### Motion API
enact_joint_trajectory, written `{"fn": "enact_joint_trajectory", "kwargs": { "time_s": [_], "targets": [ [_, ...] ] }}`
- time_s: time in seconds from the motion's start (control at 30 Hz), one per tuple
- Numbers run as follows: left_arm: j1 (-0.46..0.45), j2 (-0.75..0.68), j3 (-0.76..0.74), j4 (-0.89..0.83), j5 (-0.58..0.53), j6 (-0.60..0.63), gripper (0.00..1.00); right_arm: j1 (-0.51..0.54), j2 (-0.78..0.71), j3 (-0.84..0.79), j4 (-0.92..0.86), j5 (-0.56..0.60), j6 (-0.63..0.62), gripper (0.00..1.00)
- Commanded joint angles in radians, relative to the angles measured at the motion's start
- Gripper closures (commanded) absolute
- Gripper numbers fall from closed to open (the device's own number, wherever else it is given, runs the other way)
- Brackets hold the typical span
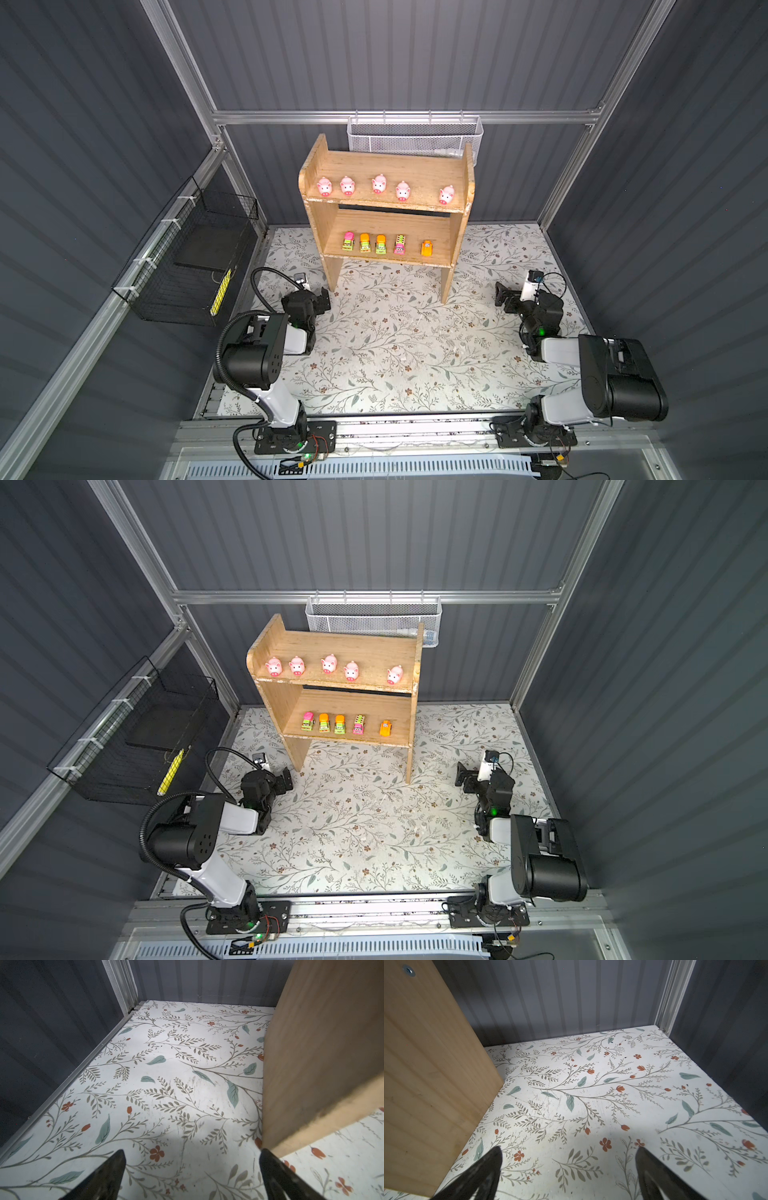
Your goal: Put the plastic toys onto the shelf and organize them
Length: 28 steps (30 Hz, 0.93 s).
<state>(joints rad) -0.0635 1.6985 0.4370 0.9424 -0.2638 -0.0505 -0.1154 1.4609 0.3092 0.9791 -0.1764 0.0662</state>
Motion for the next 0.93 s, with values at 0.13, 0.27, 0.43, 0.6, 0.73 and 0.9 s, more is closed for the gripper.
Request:
{"fn": "enact_joint_trajectory", "kwargs": {
  "time_s": [0.13,0.27,0.43,0.6,0.73,0.9],
  "targets": [
    [0.005,0.013,0.014,0.002,0.007,0.024,0.00,-0.001,0.000,0.014,0.006,-0.010,-0.011,0.01],
    [0.004,0.013,0.013,0.000,0.007,0.023,0.00,-0.001,-0.002,0.014,0.006,-0.009,-0.011,0.01],
    [0.004,0.013,0.013,0.000,0.006,0.023,0.00,-0.001,0.001,0.013,0.007,-0.010,-0.010,0.01],
    [0.004,0.013,0.014,0.001,0.007,0.023,0.00,-0.001,0.000,0.014,0.006,-0.010,-0.011,0.01],
    [-0.009,0.019,0.032,-0.027,0.016,0.049,0.00,0.000,0.001,0.013,0.006,-0.011,-0.010,0.01],
    [-0.009,0.017,0.030,-0.026,0.016,0.047,0.00,-0.001,0.001,0.014,0.007,-0.011,-0.009,0.01]
  ]
}}
